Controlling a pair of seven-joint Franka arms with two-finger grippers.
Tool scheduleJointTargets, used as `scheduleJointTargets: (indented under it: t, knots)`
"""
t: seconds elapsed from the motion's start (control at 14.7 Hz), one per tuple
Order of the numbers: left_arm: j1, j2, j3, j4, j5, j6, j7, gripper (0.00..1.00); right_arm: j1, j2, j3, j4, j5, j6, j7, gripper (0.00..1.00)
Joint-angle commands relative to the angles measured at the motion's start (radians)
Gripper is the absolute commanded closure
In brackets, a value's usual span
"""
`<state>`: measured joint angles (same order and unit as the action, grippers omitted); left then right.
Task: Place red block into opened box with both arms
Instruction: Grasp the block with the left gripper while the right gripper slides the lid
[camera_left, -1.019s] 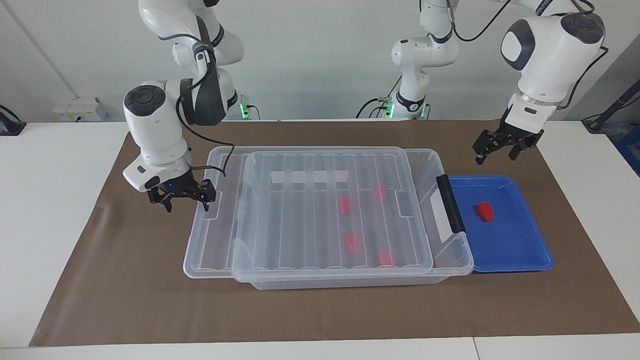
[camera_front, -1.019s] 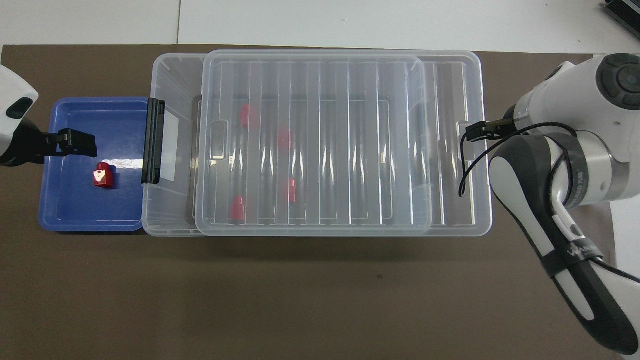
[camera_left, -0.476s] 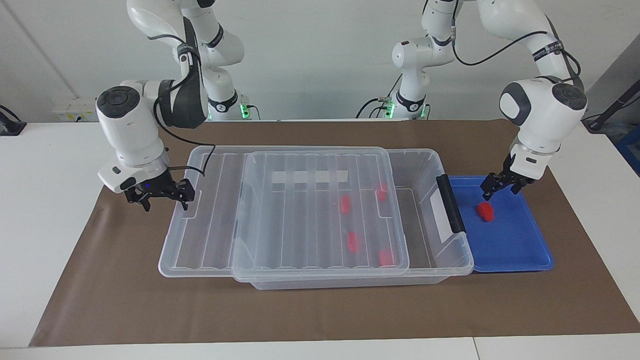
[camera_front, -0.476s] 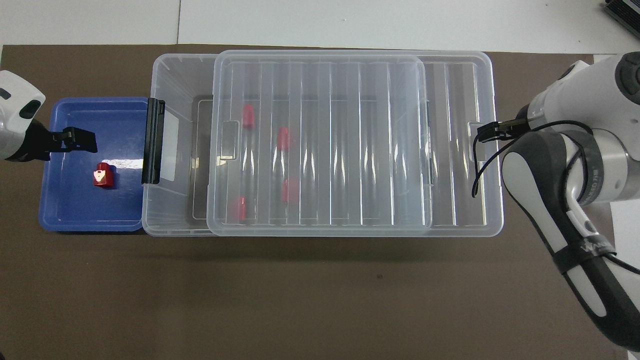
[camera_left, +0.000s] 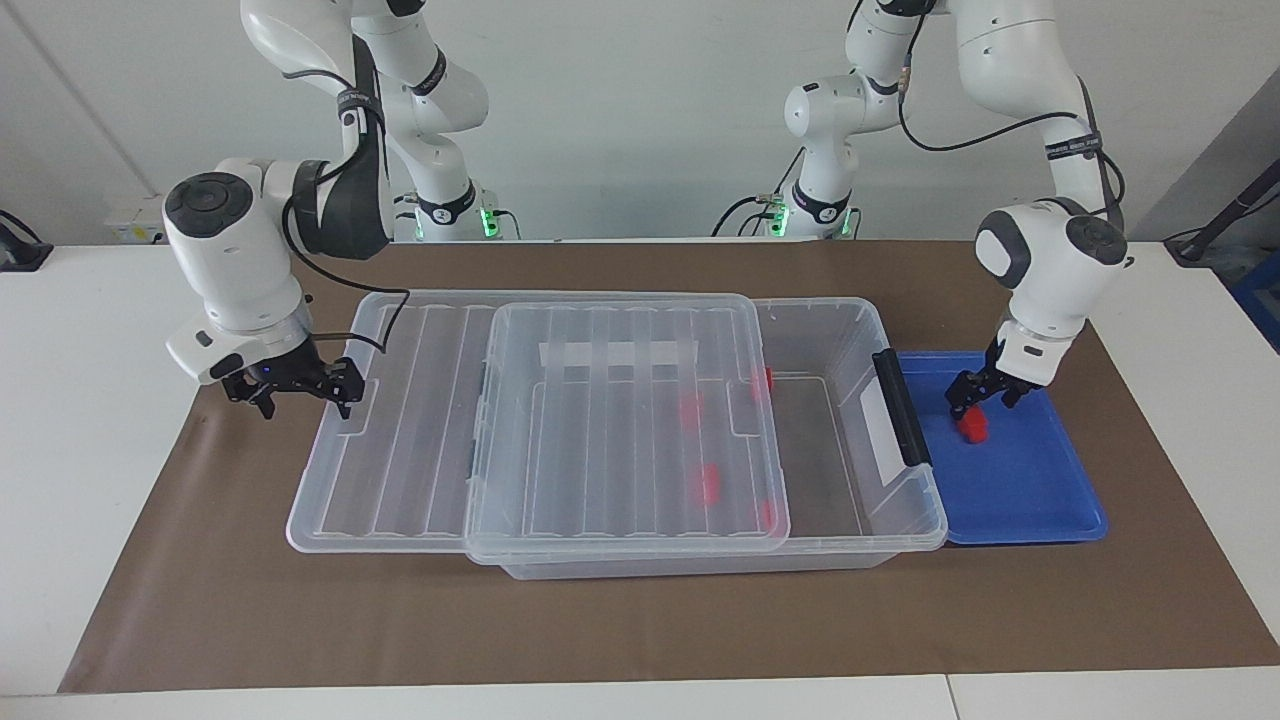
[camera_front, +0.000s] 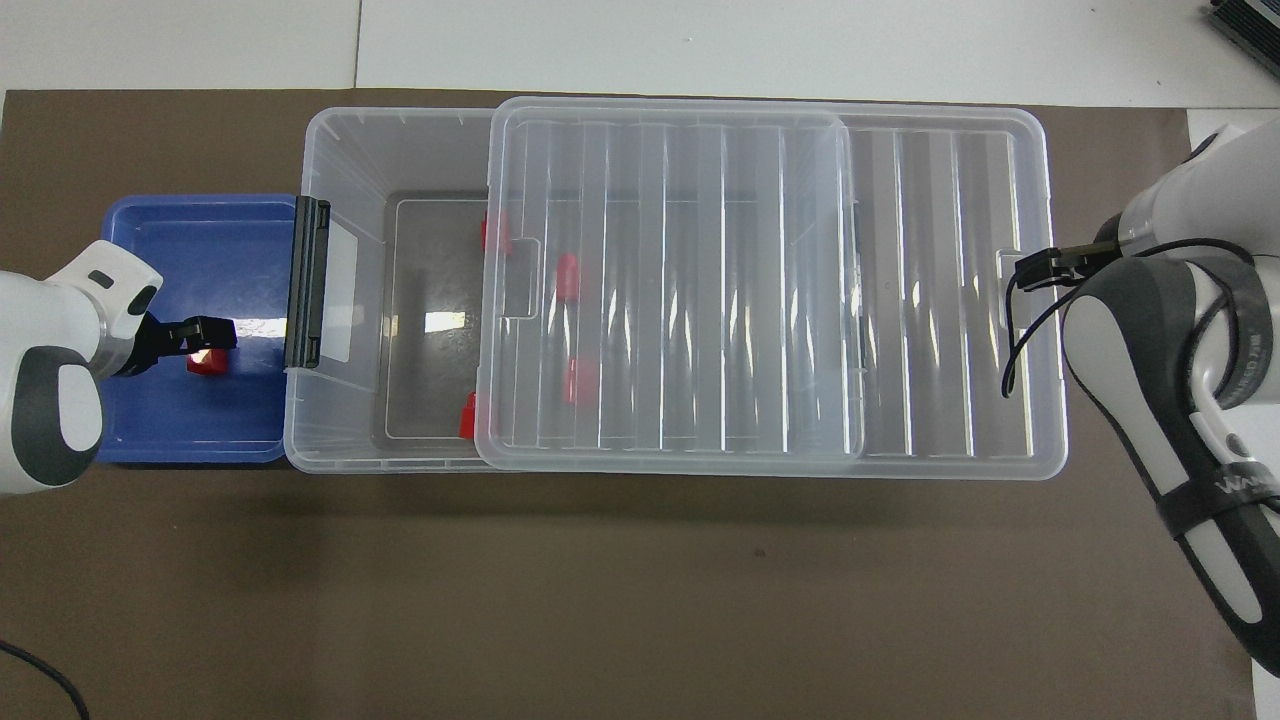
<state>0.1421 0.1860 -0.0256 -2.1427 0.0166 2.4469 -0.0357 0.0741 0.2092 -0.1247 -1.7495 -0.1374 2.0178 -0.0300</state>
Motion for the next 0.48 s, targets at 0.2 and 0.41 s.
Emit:
scheduleJointTargets:
  t: [0.2, 0.41]
  knots:
    - [0.010, 0.007, -0.002, -0.031, 0.016, 0.046, 0.013, 0.06, -0.027, -0.013, 0.004, -0.004, -0.028, -0.031, -0.024, 0.00]
    - [0.010, 0.007, -0.002, -0.032, 0.016, 0.046, 0.016, 0.66, -0.030, -0.024, 0.004, -0.004, -0.033, -0.034, -0.024, 0.00]
